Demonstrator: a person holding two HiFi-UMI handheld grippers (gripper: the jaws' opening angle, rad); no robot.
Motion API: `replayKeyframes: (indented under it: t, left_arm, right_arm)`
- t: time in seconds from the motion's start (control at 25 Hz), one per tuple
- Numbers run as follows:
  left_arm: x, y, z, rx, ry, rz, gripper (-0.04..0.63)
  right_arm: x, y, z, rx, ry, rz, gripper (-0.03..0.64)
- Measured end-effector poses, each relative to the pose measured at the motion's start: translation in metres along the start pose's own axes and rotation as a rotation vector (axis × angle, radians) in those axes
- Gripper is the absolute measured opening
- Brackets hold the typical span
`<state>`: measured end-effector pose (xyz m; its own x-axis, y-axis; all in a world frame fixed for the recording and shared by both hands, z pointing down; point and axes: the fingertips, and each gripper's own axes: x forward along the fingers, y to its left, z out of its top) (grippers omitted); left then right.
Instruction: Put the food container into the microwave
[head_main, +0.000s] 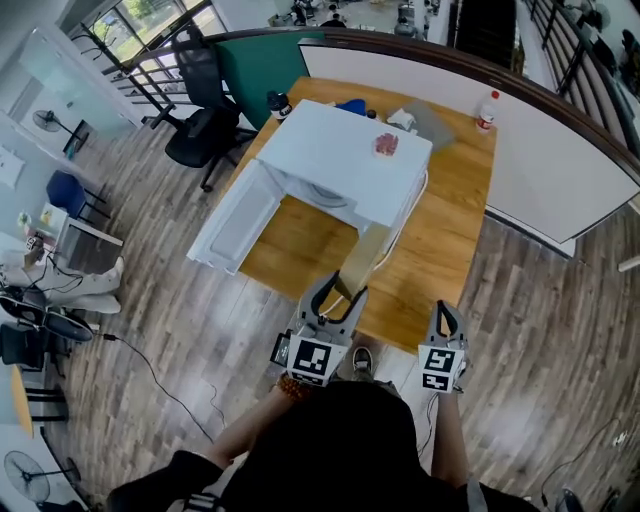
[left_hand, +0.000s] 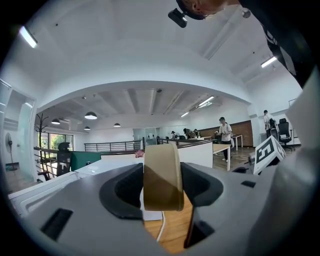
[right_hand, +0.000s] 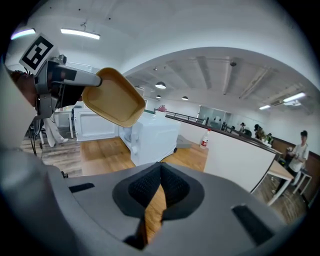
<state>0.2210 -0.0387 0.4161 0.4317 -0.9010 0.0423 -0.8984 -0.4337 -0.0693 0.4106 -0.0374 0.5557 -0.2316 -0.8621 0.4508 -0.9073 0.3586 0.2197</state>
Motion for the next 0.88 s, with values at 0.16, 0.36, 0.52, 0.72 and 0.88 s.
replayKeyframes:
  t: [0.16, 0.36, 0.52, 0.72, 0.88]
  left_arm:
    - [0.013, -0.002, 0.0, -0.001, -0.027, -0.061, 0.242]
    - [0.031, 0.006, -0.013, -0.028, -0.02, -0.098, 0.242]
    - [0.042, 0.009, -0.016, -0.042, -0.013, -0.152, 0.242]
    - [0.048, 0.022, -0.004, -0.071, -0.067, -0.174, 0.242]
    - [0.048, 0.033, 0.004, -0.102, -0.141, -0.215, 0.242]
  right_arm:
    - [0.003, -0.01, 0.003, 0.043, 0.003, -0.053, 0.007]
    - [0.01, -0.003, 0.033, 0.037, -0.053, -0.064, 0.007]
    - [0.014, 0.003, 0.048, 0.029, -0.058, -0.08, 0.008]
    - [0.015, 0.014, 0.069, 0.002, -0.067, -0.063, 0.008]
    - [0.025, 0.03, 0.085, -0.028, -0.094, -0.032, 0.008]
